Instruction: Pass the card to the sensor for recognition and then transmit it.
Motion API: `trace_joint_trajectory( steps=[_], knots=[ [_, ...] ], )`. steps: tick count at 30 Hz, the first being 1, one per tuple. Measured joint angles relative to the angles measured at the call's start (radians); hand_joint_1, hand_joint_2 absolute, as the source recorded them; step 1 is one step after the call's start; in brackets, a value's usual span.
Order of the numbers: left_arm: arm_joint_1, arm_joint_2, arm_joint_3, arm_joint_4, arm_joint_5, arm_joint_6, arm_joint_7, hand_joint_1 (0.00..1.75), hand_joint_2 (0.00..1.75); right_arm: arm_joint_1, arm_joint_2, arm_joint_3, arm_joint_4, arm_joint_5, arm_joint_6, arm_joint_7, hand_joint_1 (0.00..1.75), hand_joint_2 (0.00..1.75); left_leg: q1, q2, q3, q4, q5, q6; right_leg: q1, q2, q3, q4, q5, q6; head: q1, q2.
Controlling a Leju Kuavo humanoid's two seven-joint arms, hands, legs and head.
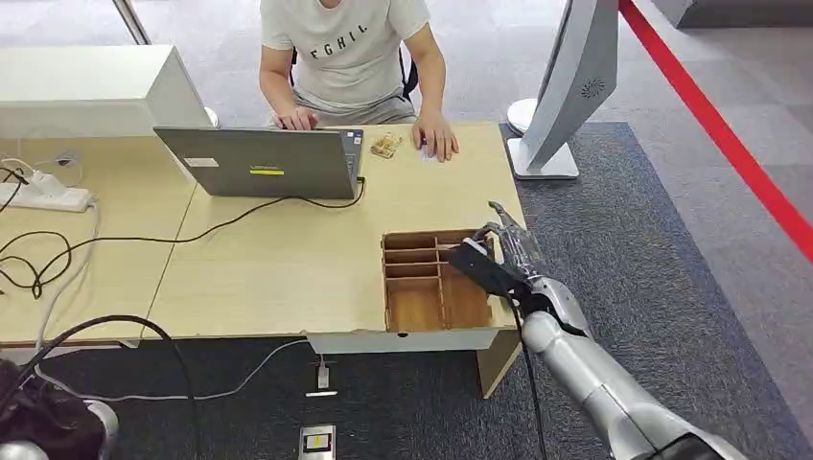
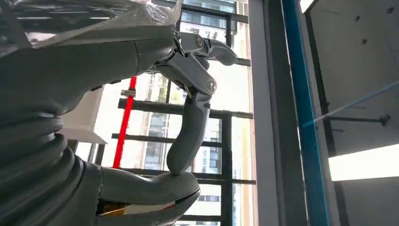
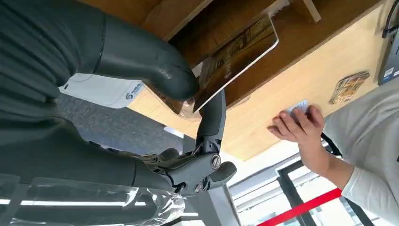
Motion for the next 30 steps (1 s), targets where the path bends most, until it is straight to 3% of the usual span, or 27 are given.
trace_joint_trajectory(
  steps=[8,9,10,11,21,30],
  knots=[
    [-0.005,0.000,-0.002,0.012,0.001,0.000,-0.010,0.00,1.75,-0.001,0.002,0.000,0.006,-0.005,-0.005,-0.008,1.62,1.75,0.000,0.000,0.000,0.000,0.000,0.000,0.000,0.000,0.000,0.000,0.000,0.000,0.000,0.000],
    [-0.005,0.000,-0.002,0.013,0.001,0.000,-0.010,0.00,1.75,-0.001,0.002,0.000,0.007,-0.005,-0.005,-0.008,1.52,1.75,0.000,0.000,0.000,0.000,0.000,0.000,0.000,0.000,0.000,0.000,0.000,0.000,0.000,0.000],
    [-0.005,0.000,-0.003,0.014,0.001,0.000,-0.010,0.00,1.75,-0.001,0.002,0.000,0.008,-0.005,-0.006,-0.008,0.65,1.75,0.000,0.000,0.000,0.000,0.000,0.000,0.000,0.000,0.000,0.000,0.000,0.000,0.000,0.000],
    [-0.005,0.000,-0.003,0.014,0.001,0.000,-0.010,0.00,1.75,-0.001,0.002,0.000,0.008,-0.005,-0.006,-0.008,0.00,1.75,0.000,0.000,0.000,0.000,0.000,0.000,0.000,0.000,0.000,0.000,0.000,0.000,0.000,0.000],
    [-0.003,-0.004,-0.003,0.018,-0.010,0.000,-0.014,0.00,1.75,-0.008,0.015,0.001,0.023,-0.007,-0.002,-0.018,0.05,1.75,0.000,0.000,0.000,0.000,0.000,0.000,0.000,0.000,0.000,0.000,0.000,0.000,0.000,0.000],
    [0.001,-0.011,-0.003,0.018,-0.013,0.000,-0.015,0.00,1.75,-0.009,0.031,0.007,0.038,-0.009,0.005,-0.019,0.00,1.75,0.000,0.000,0.000,0.000,0.000,0.000,0.000,0.000,0.000,0.000,0.000,0.000,0.000,0.000]
  ],
)
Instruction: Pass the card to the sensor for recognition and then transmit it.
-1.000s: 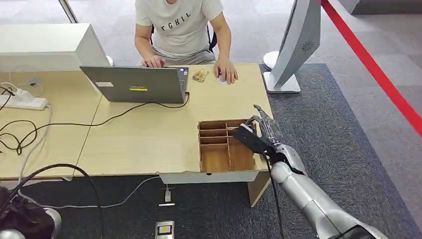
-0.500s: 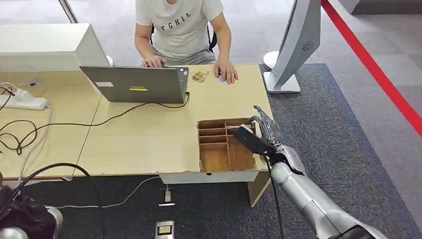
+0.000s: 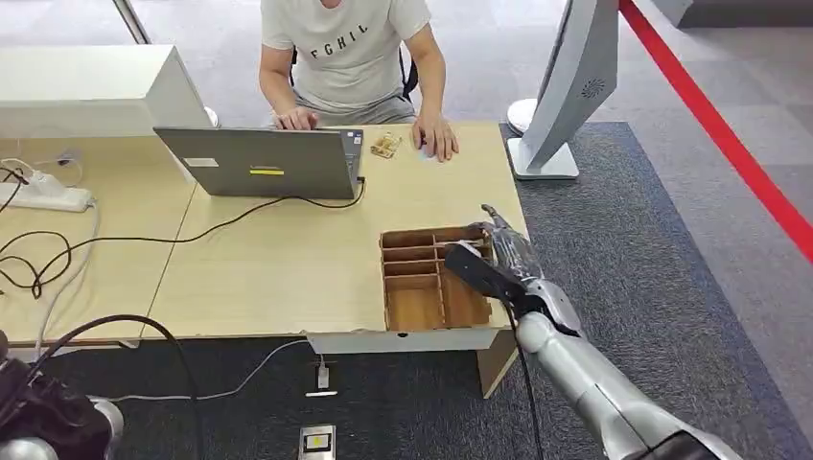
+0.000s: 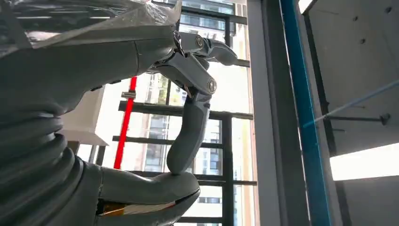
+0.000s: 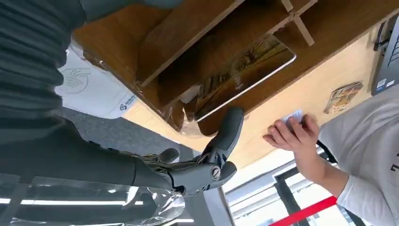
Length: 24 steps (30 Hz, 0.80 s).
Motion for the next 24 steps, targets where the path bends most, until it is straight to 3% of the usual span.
trace_joint_trajectory(
  steps=[12,15,18,19,24],
  knots=[
    [0.009,-0.005,0.000,0.000,-0.003,0.000,0.001,0.00,1.75,-0.010,0.014,0.009,0.003,-0.029,0.006,-0.009,0.00,1.75,0.000,0.000,0.000,0.000,0.000,0.000,0.000,0.000,0.000,0.000,0.000,0.000,0.000,0.000],
    [0.012,-0.007,0.002,0.000,-0.004,0.000,0.000,0.00,1.75,-0.016,0.019,0.010,0.003,-0.053,0.017,-0.018,0.07,1.75,0.000,0.000,0.000,0.000,0.000,0.000,0.000,0.000,0.000,0.000,0.000,0.000,0.000,0.000],
    [0.013,-0.008,0.004,0.000,-0.005,0.000,0.000,0.00,1.75,-0.024,0.024,0.010,0.003,-0.068,0.028,-0.024,0.89,1.75,0.000,0.000,0.000,0.000,0.000,0.000,0.000,0.000,0.000,0.000,0.000,0.000,0.000,0.000],
    [0.014,-0.009,0.004,0.000,-0.005,0.000,-0.001,0.00,1.75,-0.026,0.025,0.010,0.004,-0.069,0.030,-0.025,1.69,1.75,0.000,0.000,0.000,0.000,0.000,0.000,0.000,0.000,0.000,0.000,0.000,0.000,0.000,0.000],
    [0.016,-0.009,0.005,0.000,-0.003,0.000,-0.005,0.00,1.75,-0.036,0.031,0.010,0.005,-0.072,0.038,-0.028,1.75,1.75,0.000,0.000,0.000,0.000,0.000,0.000,0.000,0.000,0.000,0.000,0.000,0.000,0.000,0.000]
  ],
)
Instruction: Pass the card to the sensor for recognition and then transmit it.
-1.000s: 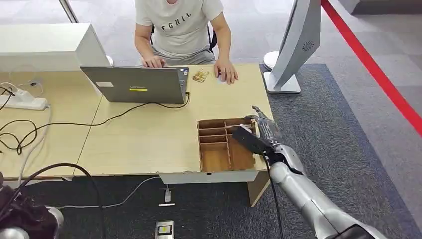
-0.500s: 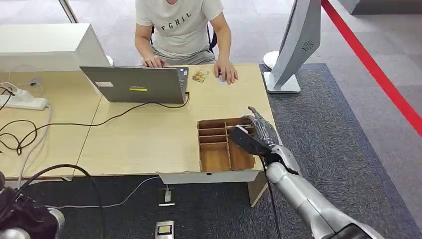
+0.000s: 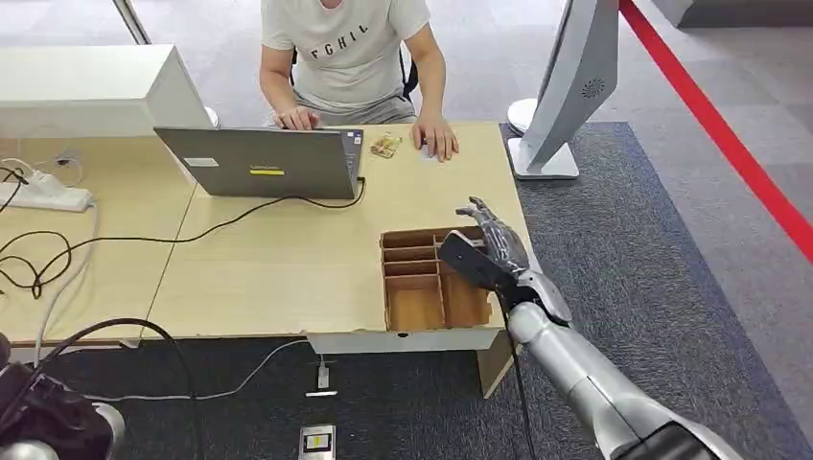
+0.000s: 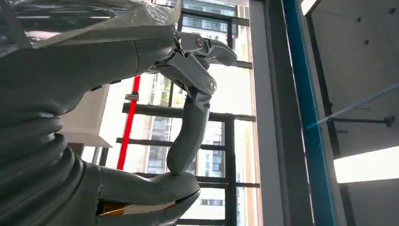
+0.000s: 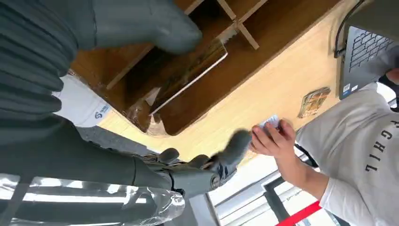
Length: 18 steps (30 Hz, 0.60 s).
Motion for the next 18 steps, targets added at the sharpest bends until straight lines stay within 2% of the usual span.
trace_joint_trajectory(
  steps=[18],
  knots=[
    [0.016,-0.010,0.003,-0.001,-0.015,0.000,0.006,0.00,1.75,-0.018,0.013,0.004,0.028,0.012,-0.005,-0.018,1.75,1.75,0.000,0.000,0.000,0.000,0.000,0.000,0.000,0.000,0.000,0.000,0.000,0.000,0.000,0.000]
  ],
)
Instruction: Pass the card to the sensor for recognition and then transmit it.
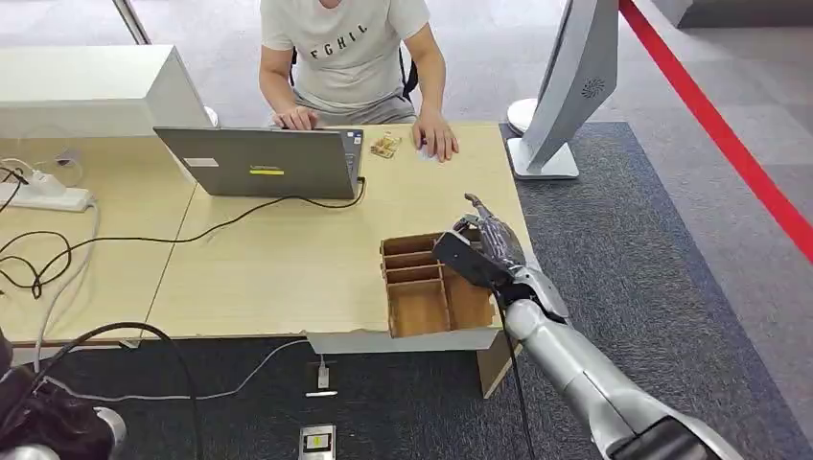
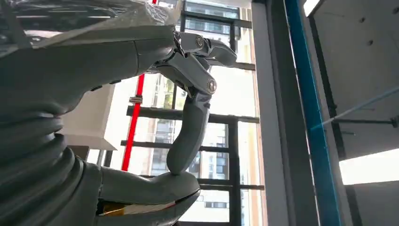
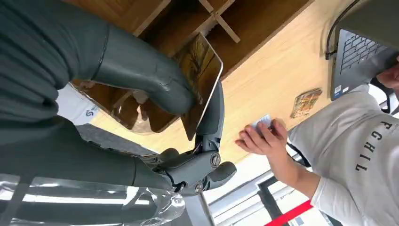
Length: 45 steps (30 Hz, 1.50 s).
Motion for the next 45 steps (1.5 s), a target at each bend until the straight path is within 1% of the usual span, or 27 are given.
trace_joint_trajectory(
  steps=[10,14,22,27,30,34,39,45],
  knots=[
    [0.001,-0.004,0.003,-0.005,0.005,0.000,-0.008,0.00,1.75,0.000,0.001,0.001,0.006,0.002,-0.014,-0.008,1.75,1.75,0.000,0.000,0.000,0.000,0.000,0.000,0.000,0.000,0.000,0.000,0.000,0.000,0.000,0.000],
    [0.001,-0.005,0.003,-0.005,0.008,0.000,-0.012,0.00,1.75,0.000,0.002,0.001,0.010,0.002,-0.034,-0.018,1.75,1.75,0.000,0.000,0.000,0.000,0.000,0.000,0.000,0.000,0.000,0.000,0.000,0.000,0.000,0.000],
    [0.001,-0.008,0.004,-0.005,0.011,0.000,-0.019,0.00,1.75,-0.014,0.003,-0.001,0.001,0.008,-0.098,-0.031,1.75,1.75,0.000,0.000,0.000,0.000,0.000,0.000,0.000,0.000,0.000,0.000,0.000,0.000,0.000,0.000],
    [0.004,-0.011,0.004,-0.005,0.016,0.000,-0.025,0.00,1.75,-0.028,-0.013,-0.013,-0.055,0.008,-0.141,-0.012,1.75,1.75,0.000,0.000,0.000,0.000,0.000,0.000,0.000,0.000,0.000,0.000,0.000,0.000,0.000,0.000],
    [0.005,-0.013,0.005,-0.005,0.018,0.000,-0.025,0.00,1.75,-0.034,-0.026,-0.023,-0.101,0.014,-0.153,0.005,1.75,1.75,0.000,0.000,0.000,0.000,0.000,0.000,0.000,0.000,0.000,0.000,0.000,0.000,0.000,0.000],
    [0.006,-0.014,0.005,-0.005,0.029,0.000,-0.033,0.00,1.75,-0.039,-0.040,-0.037,-0.168,0.027,-0.159,0.026,1.75,1.75,0.000,0.000,0.000,0.000,0.000,0.000,0.000,0.000,0.000,0.000,0.000,0.000,0.000,0.000],
    [0.010,-0.015,0.005,-0.005,0.034,0.000,-0.038,0.00,1.75,-0.049,-0.048,-0.043,-0.232,0.040,-0.160,0.037,1.75,1.75,0.000,0.000,0.000,0.000,0.000,0.000,0.000,0.000,0.000,0.000,0.000,0.000,0.000,0.000],
    [0.008,-0.015,0.005,-0.005,0.036,0.000,-0.031,0.00,1.75,-0.081,-0.037,-0.044,-0.253,0.059,-0.159,0.038,1.75,1.75,0.000,0.000,0.000,0.000,0.000,0.000,0.000,0.000,0.000,0.000,0.000,0.000,0.000,0.000]
  ],
)
